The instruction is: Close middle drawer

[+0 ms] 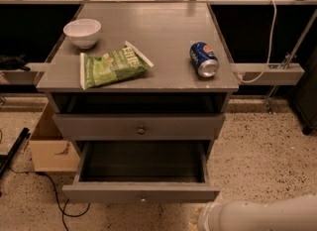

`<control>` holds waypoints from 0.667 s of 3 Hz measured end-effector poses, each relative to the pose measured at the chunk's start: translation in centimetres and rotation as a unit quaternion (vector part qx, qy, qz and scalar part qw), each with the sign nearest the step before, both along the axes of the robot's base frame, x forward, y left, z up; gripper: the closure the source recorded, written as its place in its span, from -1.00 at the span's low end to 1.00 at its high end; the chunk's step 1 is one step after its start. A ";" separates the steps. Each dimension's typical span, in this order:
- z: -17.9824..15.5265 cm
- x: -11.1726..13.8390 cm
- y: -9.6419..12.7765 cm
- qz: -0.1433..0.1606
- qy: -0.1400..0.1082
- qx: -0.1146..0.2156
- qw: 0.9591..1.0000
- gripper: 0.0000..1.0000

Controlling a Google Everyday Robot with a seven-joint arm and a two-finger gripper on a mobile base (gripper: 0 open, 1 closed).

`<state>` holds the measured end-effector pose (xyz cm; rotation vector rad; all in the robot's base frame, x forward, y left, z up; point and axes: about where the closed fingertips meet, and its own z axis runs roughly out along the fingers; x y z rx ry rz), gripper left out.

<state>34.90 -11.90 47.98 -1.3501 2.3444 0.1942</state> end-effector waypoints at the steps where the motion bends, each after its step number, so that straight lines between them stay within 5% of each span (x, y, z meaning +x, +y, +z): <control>1: 0.5 -0.3 0.9 0.014 -0.002 0.003 1.000 1.00; 2: -1.6 0.3 1.9 0.019 0.008 -0.011 1.000 1.00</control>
Offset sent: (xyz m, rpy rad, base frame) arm -0.0159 0.0091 0.0110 0.0199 -0.0009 0.0346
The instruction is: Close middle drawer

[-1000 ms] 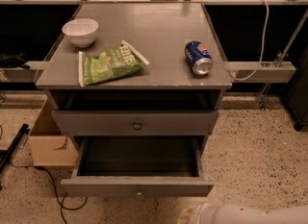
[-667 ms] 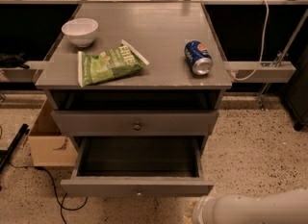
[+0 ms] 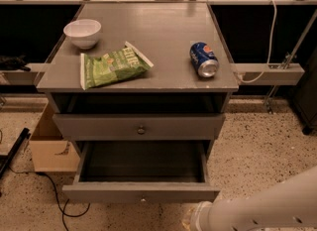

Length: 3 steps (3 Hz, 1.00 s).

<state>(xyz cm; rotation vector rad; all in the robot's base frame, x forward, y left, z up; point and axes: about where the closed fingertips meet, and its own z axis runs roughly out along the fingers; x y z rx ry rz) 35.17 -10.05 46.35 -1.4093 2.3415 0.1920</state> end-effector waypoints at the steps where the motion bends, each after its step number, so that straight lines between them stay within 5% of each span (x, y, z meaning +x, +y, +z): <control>1: -0.2 0.1 0.2 0.001 0.000 -0.001 1.000 1.00; 3: 0.4 -0.3 1.4 0.018 -0.032 0.007 0.999 1.00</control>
Offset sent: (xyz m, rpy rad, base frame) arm -0.0070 0.0105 -0.0004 0.0074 -0.0470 0.0370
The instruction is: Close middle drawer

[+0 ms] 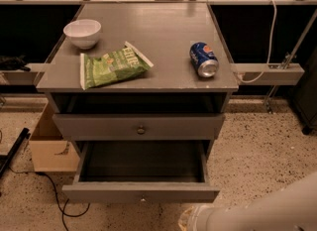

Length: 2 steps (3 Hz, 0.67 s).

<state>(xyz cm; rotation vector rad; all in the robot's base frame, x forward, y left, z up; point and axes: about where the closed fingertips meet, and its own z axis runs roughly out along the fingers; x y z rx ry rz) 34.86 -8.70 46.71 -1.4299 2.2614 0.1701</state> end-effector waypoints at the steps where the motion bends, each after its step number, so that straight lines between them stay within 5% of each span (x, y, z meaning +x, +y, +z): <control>1: 0.6 0.3 1.4 0.001 -0.028 0.023 0.999 1.00; 2: 0.7 0.2 1.2 0.001 -0.029 0.023 0.999 1.00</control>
Offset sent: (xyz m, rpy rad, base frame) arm 0.0032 0.0121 0.0051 0.0370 -0.0460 0.0042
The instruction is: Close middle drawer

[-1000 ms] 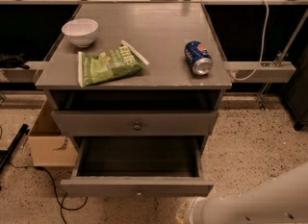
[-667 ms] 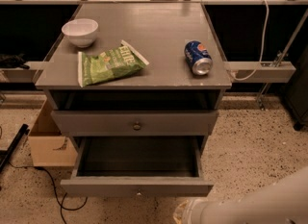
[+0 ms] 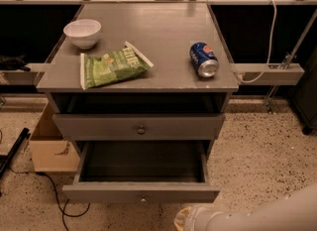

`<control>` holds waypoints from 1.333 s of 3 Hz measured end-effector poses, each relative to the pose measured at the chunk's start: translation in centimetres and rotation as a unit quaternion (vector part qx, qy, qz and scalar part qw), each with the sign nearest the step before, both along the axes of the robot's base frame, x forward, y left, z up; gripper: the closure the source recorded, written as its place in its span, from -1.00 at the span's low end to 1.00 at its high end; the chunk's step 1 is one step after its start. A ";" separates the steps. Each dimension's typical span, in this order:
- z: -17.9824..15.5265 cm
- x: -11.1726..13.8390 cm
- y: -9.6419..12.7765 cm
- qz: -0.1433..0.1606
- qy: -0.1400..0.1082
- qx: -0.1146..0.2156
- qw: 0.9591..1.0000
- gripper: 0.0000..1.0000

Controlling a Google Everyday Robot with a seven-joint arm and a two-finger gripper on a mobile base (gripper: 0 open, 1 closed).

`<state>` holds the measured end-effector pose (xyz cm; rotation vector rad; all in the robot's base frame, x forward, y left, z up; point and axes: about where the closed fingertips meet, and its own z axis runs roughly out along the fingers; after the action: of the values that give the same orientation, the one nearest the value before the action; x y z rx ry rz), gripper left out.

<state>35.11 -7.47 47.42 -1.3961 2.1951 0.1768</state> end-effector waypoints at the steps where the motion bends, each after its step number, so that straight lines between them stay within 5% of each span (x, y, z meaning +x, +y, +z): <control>1: 0.3 -0.1 -0.1 0.004 -0.002 -0.010 1.000 1.00; 3: -5.1 1.5 -2.8 -0.035 0.054 -0.083 0.995 1.00; 4: -5.1 1.4 -3.0 -0.036 0.056 -0.081 0.995 1.00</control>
Offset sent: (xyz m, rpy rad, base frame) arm -0.0011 -0.0112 -0.0372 -0.1993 0.1335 -0.0362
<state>36.47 -10.48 42.32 -1.4212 2.3936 0.0521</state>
